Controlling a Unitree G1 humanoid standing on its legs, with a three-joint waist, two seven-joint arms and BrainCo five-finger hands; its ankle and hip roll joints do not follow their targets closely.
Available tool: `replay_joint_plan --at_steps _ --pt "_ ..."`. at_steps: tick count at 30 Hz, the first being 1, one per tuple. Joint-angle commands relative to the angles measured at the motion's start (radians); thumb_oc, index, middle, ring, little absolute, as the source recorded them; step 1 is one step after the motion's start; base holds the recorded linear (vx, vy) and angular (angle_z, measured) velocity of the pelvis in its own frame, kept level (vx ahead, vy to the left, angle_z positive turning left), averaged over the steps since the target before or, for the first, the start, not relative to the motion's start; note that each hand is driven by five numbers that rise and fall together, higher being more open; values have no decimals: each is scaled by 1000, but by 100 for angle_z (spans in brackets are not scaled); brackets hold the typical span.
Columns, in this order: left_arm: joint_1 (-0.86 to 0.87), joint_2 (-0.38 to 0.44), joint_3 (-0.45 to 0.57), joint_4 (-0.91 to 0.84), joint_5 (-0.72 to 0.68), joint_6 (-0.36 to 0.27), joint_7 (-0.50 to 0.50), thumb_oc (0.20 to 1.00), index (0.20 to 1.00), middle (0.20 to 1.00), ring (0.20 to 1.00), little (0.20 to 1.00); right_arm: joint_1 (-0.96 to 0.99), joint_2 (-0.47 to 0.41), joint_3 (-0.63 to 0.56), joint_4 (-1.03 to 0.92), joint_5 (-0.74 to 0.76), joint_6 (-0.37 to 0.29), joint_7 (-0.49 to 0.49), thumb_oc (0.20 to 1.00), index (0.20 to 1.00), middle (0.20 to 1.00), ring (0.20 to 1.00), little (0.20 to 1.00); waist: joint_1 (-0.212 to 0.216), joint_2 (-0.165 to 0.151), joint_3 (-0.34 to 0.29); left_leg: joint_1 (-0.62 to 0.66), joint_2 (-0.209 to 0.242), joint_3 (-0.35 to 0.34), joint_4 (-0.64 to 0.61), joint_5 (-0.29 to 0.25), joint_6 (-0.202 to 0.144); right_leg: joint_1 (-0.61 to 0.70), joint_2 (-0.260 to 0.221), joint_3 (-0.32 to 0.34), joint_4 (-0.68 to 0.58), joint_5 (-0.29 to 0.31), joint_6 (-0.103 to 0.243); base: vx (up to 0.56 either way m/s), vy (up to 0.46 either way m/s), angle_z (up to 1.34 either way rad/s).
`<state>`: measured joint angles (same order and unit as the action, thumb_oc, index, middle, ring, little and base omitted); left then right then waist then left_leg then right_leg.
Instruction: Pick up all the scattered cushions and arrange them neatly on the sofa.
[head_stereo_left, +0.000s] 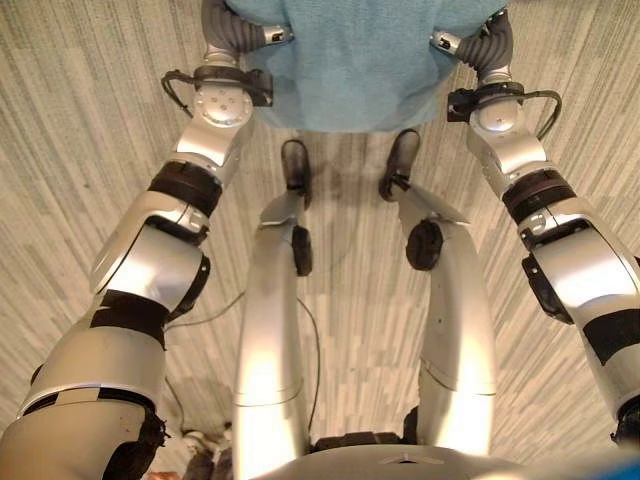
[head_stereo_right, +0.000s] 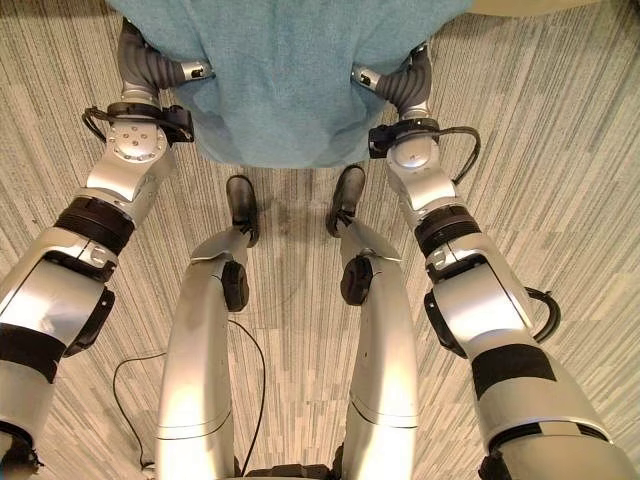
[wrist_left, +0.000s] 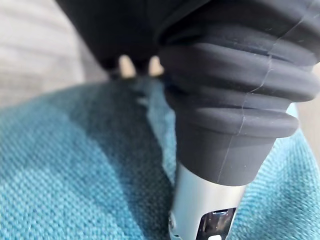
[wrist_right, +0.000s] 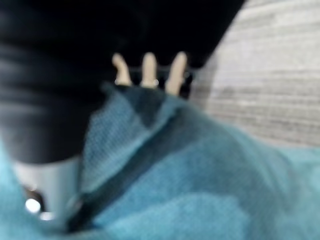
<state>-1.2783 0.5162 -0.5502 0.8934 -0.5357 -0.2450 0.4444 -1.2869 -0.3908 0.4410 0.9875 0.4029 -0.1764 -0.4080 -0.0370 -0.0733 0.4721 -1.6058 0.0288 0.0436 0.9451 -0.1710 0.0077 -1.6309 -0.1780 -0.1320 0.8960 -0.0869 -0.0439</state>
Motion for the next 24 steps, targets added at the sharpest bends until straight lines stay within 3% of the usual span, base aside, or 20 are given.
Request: replay_joint_plan --at_steps 1,2,3,4,5,13,18,24 --pt "-91 -113 7 -1 3 -51 -8 1000 1000 1000 1000 1000 -74 155 70 32 49 -24 18 1000 1000 1000 1000 1000 -19 95 -12 36 0 -73 5 -19 -42 61 8 55 -10 -53 163 5 -3 3" --pt "-105 -120 -2 16 1 -46 -10 1000 1000 1000 1000 1000 -82 163 71 43 55 -23 19 1000 1000 1000 1000 1000 -19 97 -14 36 -2 -74 6 -18 -42 61 8 55 -8 -53 162 0 0 0" --pt "-118 -124 -10 29 1 -42 -13 865 865 865 865 865 -86 179 70 46 71 -25 21 849 849 849 849 849 -18 98 -16 36 -3 -75 7 -18 -43 61 9 56 -7 -52 162 0 0 0" --pt "-129 -123 -21 42 7 -30 -22 485 485 485 485 485 -95 182 75 52 72 -21 23 332 332 332 332 332 -17 100 -21 36 -2 -73 6 -17 -43 61 8 55 -7 -51 162 0 0 0" --pt "-141 -122 -30 47 14 -25 -27 200 200 200 200 200 -103 186 78 48 76 -21 26 200 200 200 200 200 -16 101 -24 36 -3 -73 4 -15 -44 61 9 57 -8 -49 162 0 9 3" --pt "-128 -90 -18 7 -12 -31 -35 200 200 200 200 200 -145 160 67 -58 72 -45 -7 200 200 200 200 200 -12 97 -52 36 -4 -74 3 -13 -47 61 13 57 -8 -43 163 0 0 3" --pt "-41 -92 43 -73 -47 -54 -42 200 200 200 200 200 -124 109 42 -175 20 -52 -31 200 200 200 200 200 -21 79 -142 61 -4 -45 -81 -3 -48 62 19 55 -51 -30 164 -8 0 1" --pt "181 -143 135 -268 -33 -80 -61 200 200 200 200 200 52 89 -22 -331 -49 -61 -15 200 200 200 200 200 -34 75 -161 337 -13 -47 -295 23 -60 335 35 19 -229 -14 170 -89 -3 5"
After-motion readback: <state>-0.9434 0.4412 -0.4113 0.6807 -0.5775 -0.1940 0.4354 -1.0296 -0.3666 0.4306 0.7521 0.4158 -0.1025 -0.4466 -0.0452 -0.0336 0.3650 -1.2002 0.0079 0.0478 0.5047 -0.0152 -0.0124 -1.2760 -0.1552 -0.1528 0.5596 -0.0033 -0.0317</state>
